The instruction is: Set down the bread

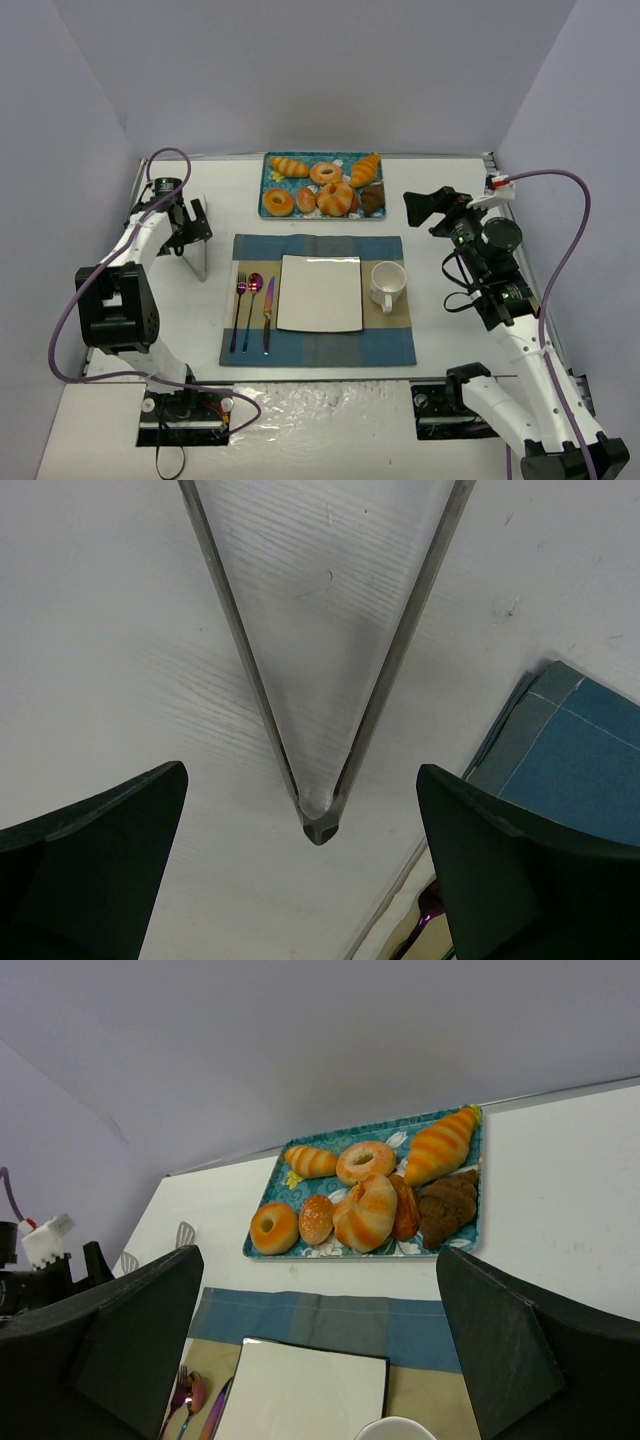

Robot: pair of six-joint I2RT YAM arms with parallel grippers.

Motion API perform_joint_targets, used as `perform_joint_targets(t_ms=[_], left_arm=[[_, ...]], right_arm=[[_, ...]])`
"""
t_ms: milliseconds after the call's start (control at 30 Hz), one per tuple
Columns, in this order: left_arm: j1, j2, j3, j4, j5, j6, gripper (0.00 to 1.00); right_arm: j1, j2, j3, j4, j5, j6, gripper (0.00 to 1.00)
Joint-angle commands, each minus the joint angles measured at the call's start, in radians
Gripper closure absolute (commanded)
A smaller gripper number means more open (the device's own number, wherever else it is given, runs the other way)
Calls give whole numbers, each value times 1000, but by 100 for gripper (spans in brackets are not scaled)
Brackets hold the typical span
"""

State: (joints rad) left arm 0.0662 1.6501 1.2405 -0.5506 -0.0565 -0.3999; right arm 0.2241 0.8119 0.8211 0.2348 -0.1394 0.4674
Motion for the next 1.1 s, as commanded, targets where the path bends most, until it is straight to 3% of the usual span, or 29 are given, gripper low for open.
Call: perform_joint_targets(t_ms=[0,1067], left_arm=[[9,8,64,34,10,18,3],[6,160,62,32,30,7,3]], right_arm=[[8,-20,26,91,-6,9,0],[8,-63,6,78,11,16,0]])
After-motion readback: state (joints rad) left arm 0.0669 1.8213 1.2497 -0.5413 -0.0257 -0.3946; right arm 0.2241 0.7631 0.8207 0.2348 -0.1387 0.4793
